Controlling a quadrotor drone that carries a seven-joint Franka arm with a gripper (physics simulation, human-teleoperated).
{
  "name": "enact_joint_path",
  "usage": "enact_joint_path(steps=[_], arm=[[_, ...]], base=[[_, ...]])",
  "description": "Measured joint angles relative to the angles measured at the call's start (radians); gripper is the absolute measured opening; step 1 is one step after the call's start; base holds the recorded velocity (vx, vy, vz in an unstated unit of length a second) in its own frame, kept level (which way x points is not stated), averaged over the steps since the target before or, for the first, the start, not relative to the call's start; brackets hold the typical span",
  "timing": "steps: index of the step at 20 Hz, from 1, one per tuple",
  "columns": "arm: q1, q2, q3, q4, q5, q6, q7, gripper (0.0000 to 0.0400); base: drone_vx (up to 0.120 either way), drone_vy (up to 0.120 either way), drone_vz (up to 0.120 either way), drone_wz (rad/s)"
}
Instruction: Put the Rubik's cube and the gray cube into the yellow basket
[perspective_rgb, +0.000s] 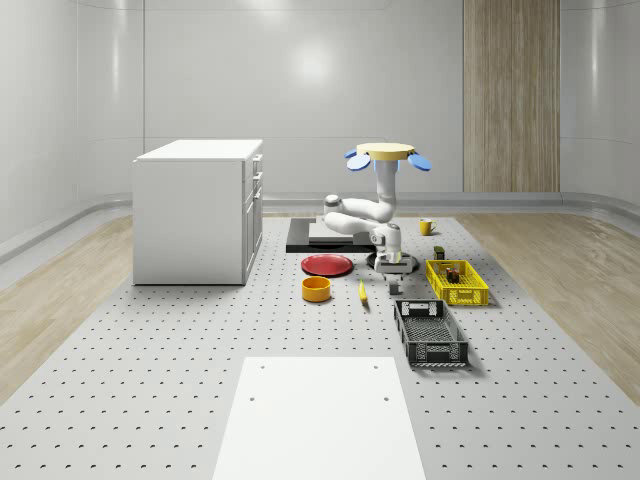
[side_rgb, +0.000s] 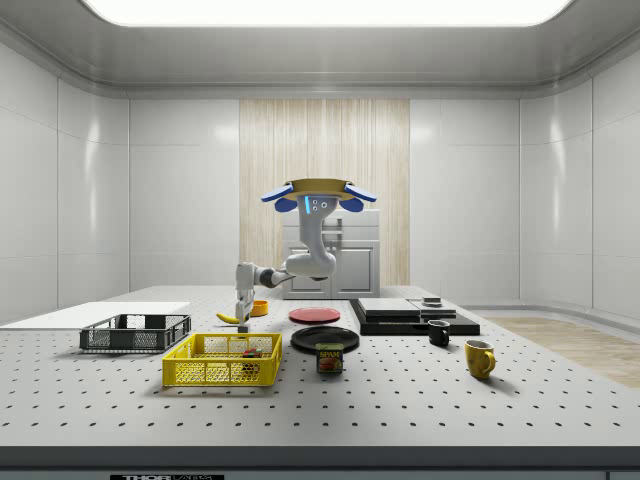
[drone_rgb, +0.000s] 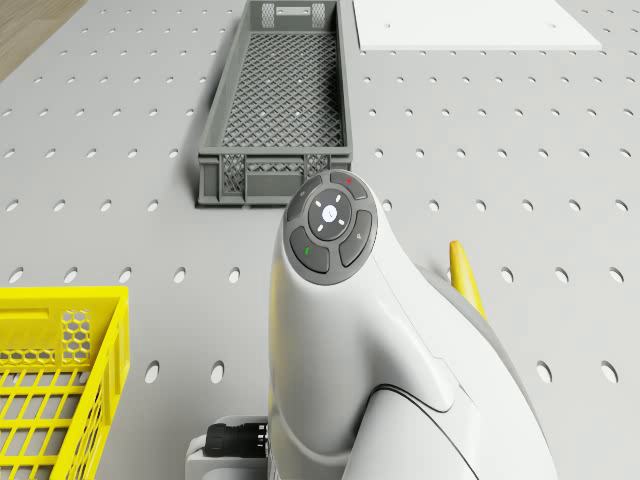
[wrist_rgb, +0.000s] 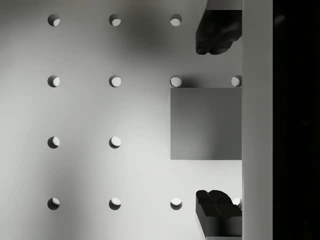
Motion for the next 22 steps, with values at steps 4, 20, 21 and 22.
enact_joint_path(steps=[4, 20, 21, 22], arm=[[-0.004, -0.001, -0.023, 0.005, -0.021, 0.009, 0.001, 0.0400], [-0.064, 0.014, -0.085, 0.074, -0.078, 0.035, 0.000, 0.0400], [-0.065, 0.015, -0.088, 0.076, -0.081, 0.036, 0.000, 0.0400], [-0.066, 0.015, -0.090, 0.078, -0.083, 0.037, 0.000, 0.0400]], base=[[0.000, 0.000, 0.000, 0.000], [0.000, 0.000, 0.000, 0.000], [0.000, 0.000, 0.000, 0.000], [0.000, 0.000, 0.000, 0.000]])
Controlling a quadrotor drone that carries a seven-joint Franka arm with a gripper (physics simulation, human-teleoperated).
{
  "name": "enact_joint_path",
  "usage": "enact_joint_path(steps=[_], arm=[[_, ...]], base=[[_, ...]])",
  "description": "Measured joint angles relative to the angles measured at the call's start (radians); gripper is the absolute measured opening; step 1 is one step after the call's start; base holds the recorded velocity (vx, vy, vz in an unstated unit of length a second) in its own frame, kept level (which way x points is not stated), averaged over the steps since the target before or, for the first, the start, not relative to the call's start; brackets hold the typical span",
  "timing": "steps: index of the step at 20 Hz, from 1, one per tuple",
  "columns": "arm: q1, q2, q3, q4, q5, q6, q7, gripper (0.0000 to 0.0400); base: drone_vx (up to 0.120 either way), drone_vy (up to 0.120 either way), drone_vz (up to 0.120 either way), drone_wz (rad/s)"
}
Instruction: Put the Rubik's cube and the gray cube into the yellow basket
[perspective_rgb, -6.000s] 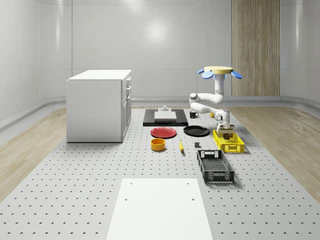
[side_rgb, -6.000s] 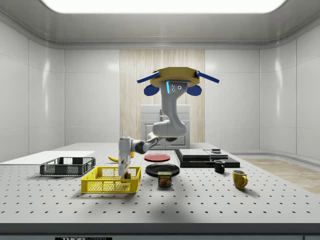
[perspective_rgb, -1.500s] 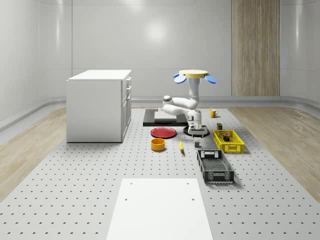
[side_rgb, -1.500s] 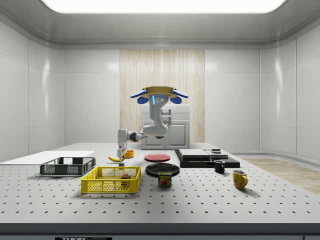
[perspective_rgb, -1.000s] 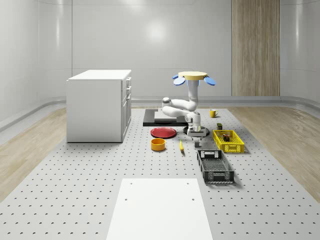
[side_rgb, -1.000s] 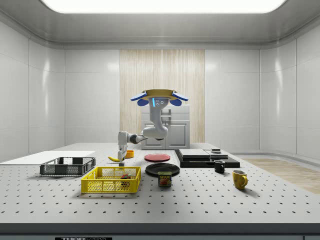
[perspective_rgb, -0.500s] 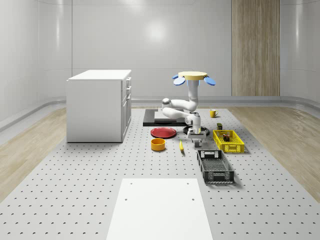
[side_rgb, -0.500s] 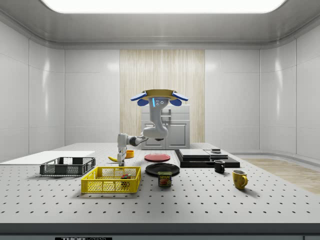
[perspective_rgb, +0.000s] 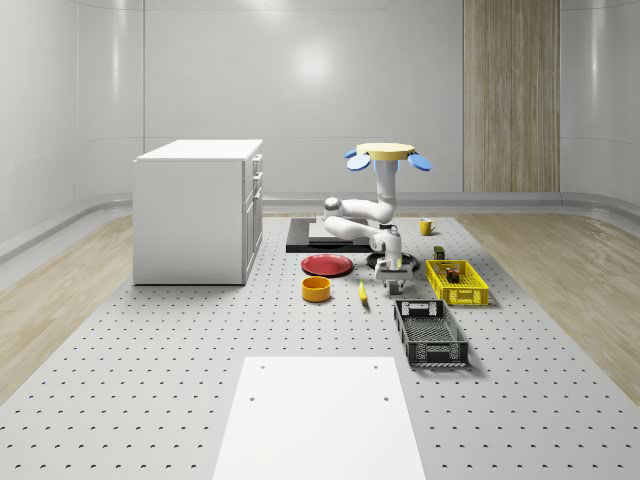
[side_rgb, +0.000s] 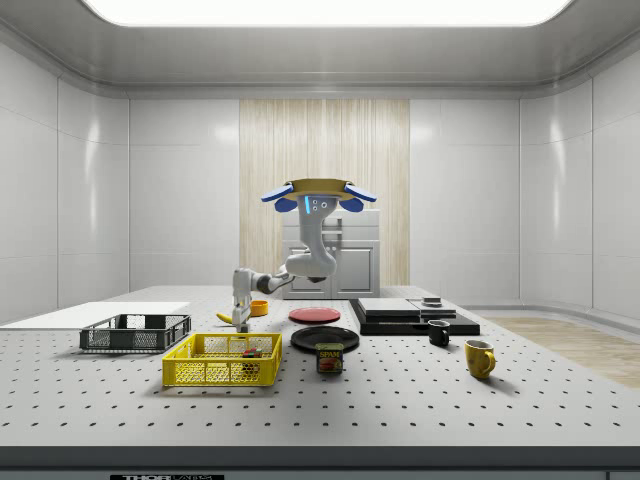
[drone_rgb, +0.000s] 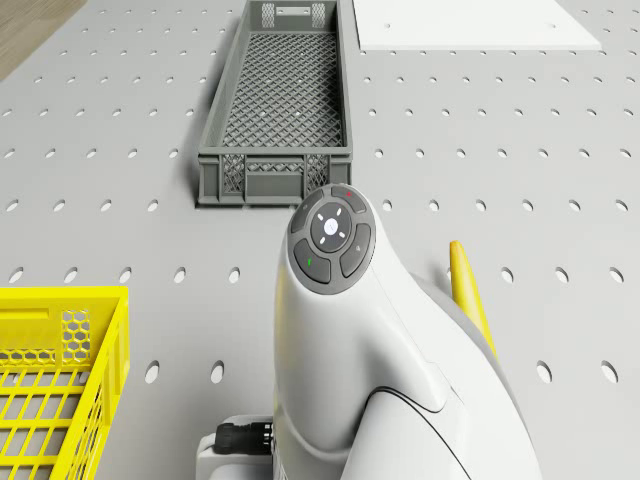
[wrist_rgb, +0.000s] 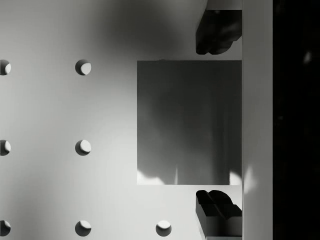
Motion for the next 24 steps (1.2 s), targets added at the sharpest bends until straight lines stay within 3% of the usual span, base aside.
enact_joint_path(steps=[6, 10, 14, 24], arm=[[0.020, -0.003, -0.015, -0.018, -0.015, 0.003, -0.002, 0.0400], [0.028, -0.003, -0.019, -0.024, -0.020, 0.003, -0.002, 0.0310], [0.031, -0.002, -0.021, -0.027, -0.022, 0.002, -0.003, 0.0272], [0.037, 0.002, -0.010, -0.032, -0.013, -0.007, -0.005, 0.0252]], base=[[0.000, 0.000, 0.000, 0.000], [0.000, 0.000, 0.000, 0.000], [0.000, 0.000, 0.000, 0.000], [0.000, 0.000, 0.000, 0.000]])
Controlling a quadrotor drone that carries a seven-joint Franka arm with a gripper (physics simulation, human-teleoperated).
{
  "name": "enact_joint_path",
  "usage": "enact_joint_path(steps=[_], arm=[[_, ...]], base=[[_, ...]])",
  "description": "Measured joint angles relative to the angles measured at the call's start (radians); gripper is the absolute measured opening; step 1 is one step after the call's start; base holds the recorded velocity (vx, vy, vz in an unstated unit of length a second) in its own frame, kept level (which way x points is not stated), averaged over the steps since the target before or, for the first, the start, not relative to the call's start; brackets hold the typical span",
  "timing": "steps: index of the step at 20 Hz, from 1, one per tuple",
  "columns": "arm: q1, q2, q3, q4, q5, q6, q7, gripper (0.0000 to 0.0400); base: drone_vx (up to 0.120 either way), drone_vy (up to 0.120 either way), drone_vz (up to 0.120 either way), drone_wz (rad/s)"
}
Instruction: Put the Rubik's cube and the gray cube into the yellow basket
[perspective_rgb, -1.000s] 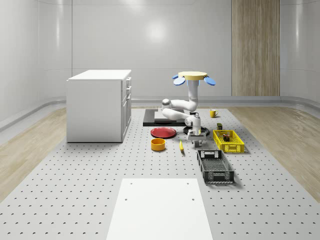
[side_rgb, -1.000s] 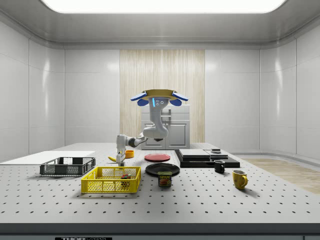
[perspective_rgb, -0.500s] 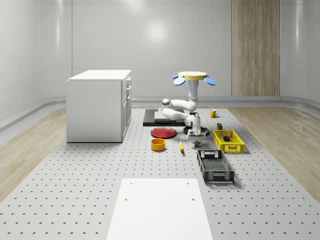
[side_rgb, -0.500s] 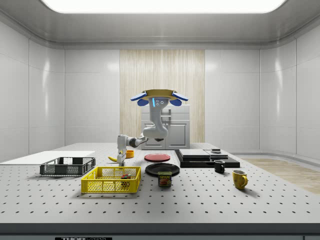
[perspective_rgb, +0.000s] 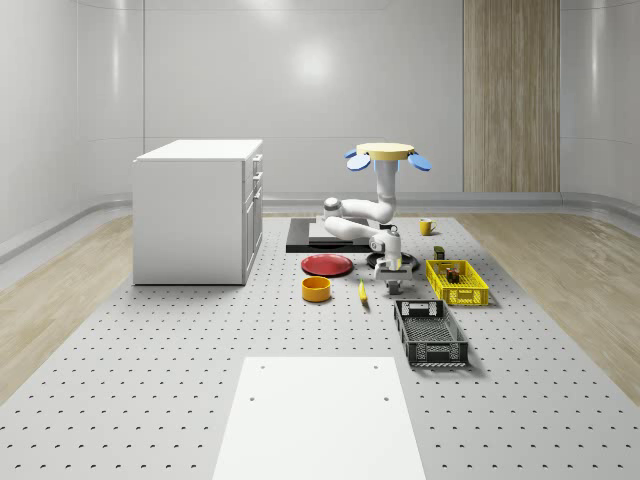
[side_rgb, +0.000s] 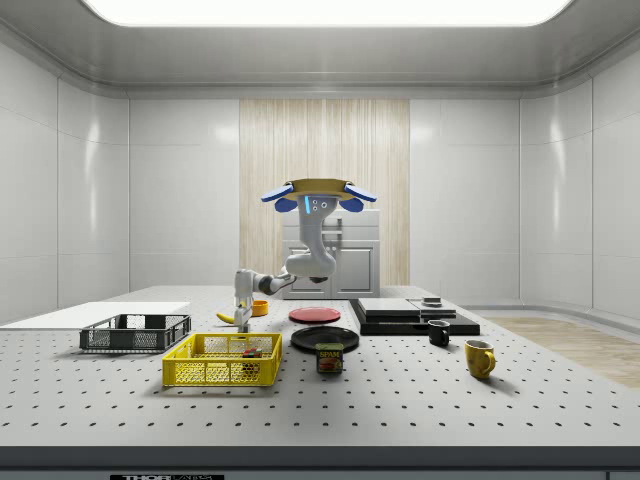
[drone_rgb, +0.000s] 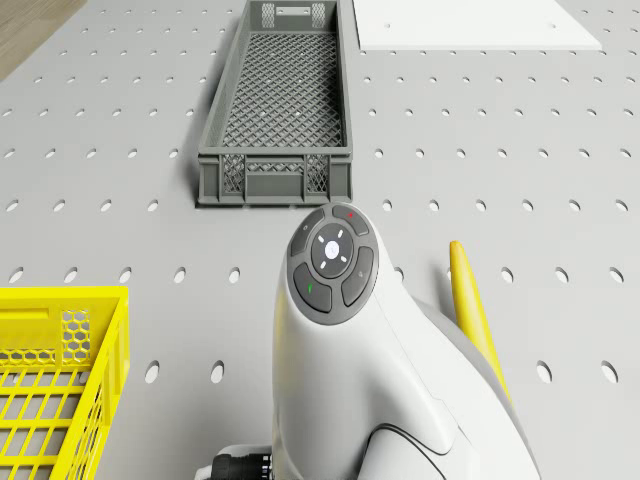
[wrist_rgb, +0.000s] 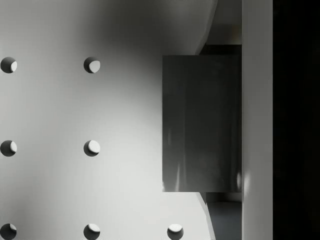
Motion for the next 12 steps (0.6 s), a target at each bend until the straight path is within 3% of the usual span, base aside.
enact_joint_path(steps=[3, 12], arm=[[0.007, 0.000, 0.031, -0.010, 0.028, -0.013, -0.001, 0.0251], [0.020, -0.004, 0.122, -0.031, 0.114, -0.045, -0.001, 0.0250]], base=[[0.000, 0.000, 0.000, 0.000], [0.009, 0.000, 0.120, 0.000]])
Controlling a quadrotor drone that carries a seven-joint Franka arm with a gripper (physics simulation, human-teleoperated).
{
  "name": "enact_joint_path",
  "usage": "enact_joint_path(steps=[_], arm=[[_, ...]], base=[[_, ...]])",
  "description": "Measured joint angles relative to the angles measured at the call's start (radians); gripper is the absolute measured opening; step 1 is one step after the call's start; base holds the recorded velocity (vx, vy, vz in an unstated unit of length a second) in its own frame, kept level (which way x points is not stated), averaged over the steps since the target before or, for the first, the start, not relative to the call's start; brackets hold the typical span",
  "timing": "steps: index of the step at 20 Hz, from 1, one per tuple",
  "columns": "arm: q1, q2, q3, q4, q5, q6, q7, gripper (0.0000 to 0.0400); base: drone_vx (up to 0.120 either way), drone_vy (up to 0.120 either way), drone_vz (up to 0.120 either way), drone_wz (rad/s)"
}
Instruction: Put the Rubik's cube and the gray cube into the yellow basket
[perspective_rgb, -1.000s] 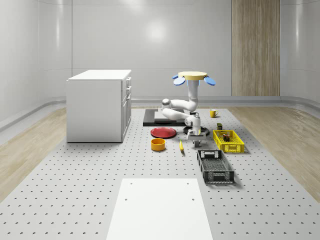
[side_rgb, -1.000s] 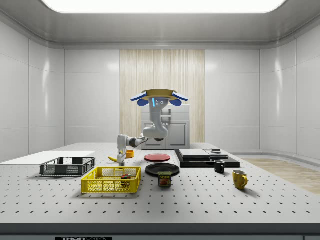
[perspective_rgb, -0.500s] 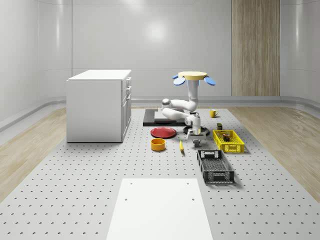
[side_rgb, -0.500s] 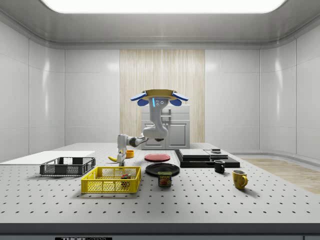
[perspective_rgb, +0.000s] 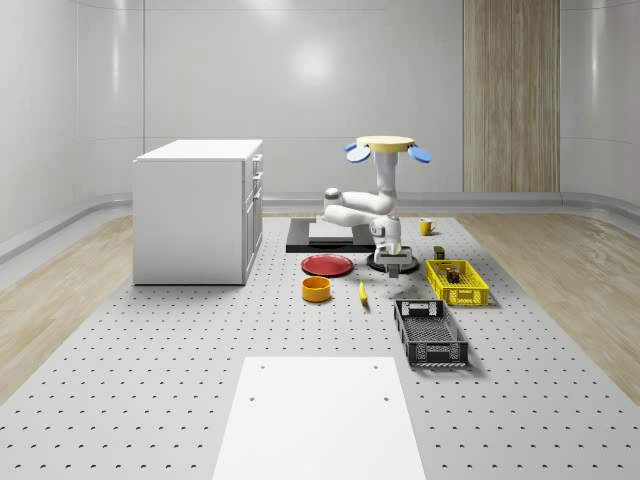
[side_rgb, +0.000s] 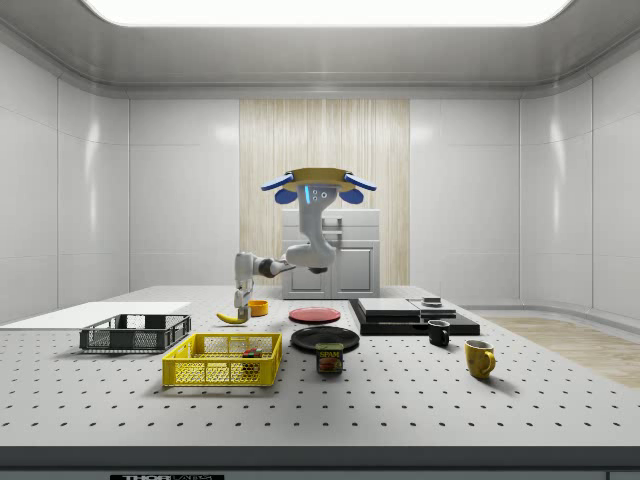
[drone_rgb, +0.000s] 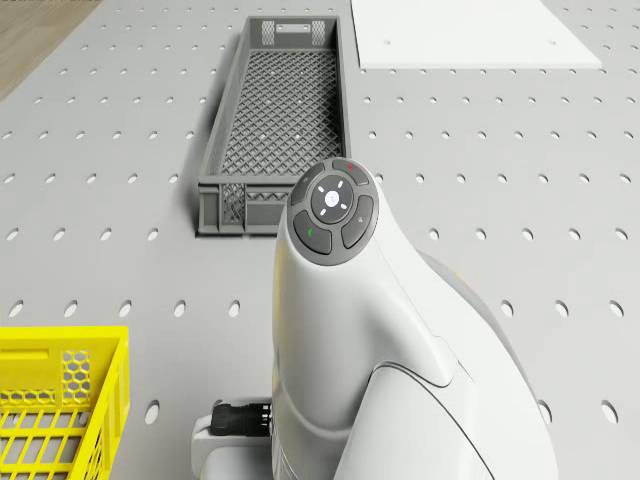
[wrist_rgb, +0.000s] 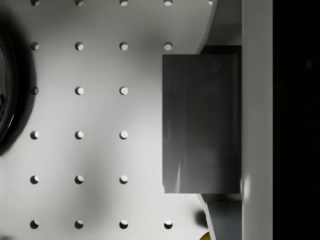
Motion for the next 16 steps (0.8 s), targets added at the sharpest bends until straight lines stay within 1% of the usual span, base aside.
enact_joint_path(steps=[1, 3, 5, 7, 8, 9, 13, 16], arm=[[0.000, -0.001, 0.004, -0.001, 0.004, -0.001, 0.000, 0.0250], [0.001, -0.002, 0.011, -0.002, 0.011, -0.002, 0.000, 0.0250], [0.001, -0.003, 0.015, -0.003, 0.015, -0.002, 0.000, 0.0250], [0.001, -0.005, 0.018, -0.003, 0.018, -0.002, 0.001, 0.0250], [0.001, -0.006, 0.019, -0.003, 0.020, -0.002, 0.001, 0.0250], [0.001, -0.006, 0.020, -0.003, 0.021, -0.001, 0.001, 0.0250], [0.001, -0.009, 0.022, -0.003, 0.023, 0.001, 0.001, 0.0250], [0.000, -0.011, 0.022, -0.003, 0.025, 0.002, 0.001, 0.0250]], base=[[0.120, 0.000, 0.080, 0.000], [0.120, 0.020, 0.000, 0.000], [0.120, 0.120, 0.000, 0.000], [0.120, 0.020, 0.000, 0.000], [0.000, 0.000, 0.000, 0.000], [0.000, 0.080, 0.000, 0.000], [0.000, 0.120, 0.000, 0.000], [0.000, 0.120, 0.107, 0.000]])
